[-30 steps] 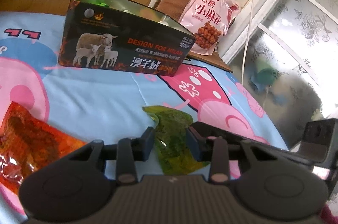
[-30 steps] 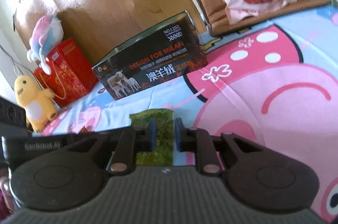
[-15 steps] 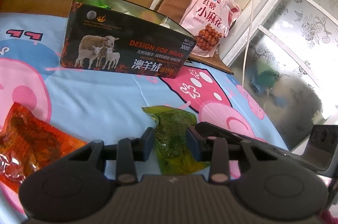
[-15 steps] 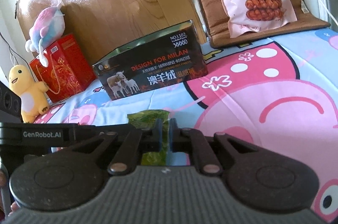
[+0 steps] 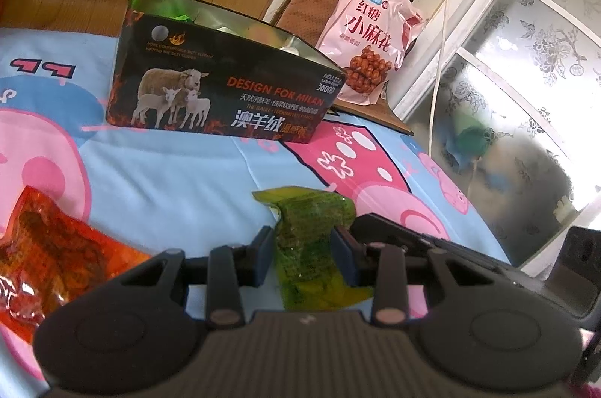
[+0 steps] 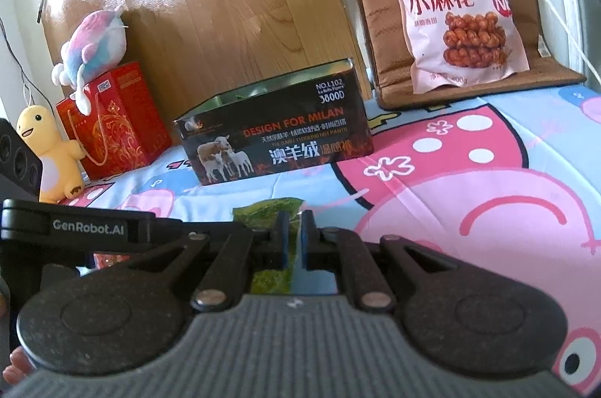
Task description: Organize snacks
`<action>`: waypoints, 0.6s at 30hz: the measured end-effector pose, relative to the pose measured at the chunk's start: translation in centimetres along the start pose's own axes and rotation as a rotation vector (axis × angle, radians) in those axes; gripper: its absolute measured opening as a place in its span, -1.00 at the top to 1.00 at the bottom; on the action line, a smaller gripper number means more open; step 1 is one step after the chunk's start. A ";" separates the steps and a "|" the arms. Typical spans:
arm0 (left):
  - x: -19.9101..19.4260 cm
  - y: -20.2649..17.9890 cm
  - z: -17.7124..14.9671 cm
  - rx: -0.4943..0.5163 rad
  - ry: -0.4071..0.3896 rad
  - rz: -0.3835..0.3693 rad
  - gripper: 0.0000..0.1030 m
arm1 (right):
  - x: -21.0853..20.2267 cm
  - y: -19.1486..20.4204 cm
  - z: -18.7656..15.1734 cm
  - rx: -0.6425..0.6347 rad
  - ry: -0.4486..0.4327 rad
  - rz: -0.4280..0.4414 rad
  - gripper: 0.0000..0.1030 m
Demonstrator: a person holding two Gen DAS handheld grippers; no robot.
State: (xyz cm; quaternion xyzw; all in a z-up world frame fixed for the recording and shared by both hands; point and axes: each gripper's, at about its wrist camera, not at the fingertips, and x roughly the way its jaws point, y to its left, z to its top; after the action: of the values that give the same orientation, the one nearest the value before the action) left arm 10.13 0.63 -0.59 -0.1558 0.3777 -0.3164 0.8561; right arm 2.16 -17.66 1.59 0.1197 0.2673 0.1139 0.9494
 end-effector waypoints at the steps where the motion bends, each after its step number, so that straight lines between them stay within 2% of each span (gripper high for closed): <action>1: 0.0 0.0 0.0 0.002 -0.002 0.001 0.36 | 0.0 0.1 0.0 -0.004 -0.003 -0.002 0.83; 18: 0.0 0.3 0.2 -0.013 -0.001 -0.012 0.35 | -0.4 0.2 -0.1 -0.016 -0.031 0.006 0.83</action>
State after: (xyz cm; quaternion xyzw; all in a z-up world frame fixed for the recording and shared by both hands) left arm 10.40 0.83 -0.67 -0.1637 0.3786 -0.3192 0.8532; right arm 1.76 -17.56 1.71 0.1147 0.2512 0.1172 0.9539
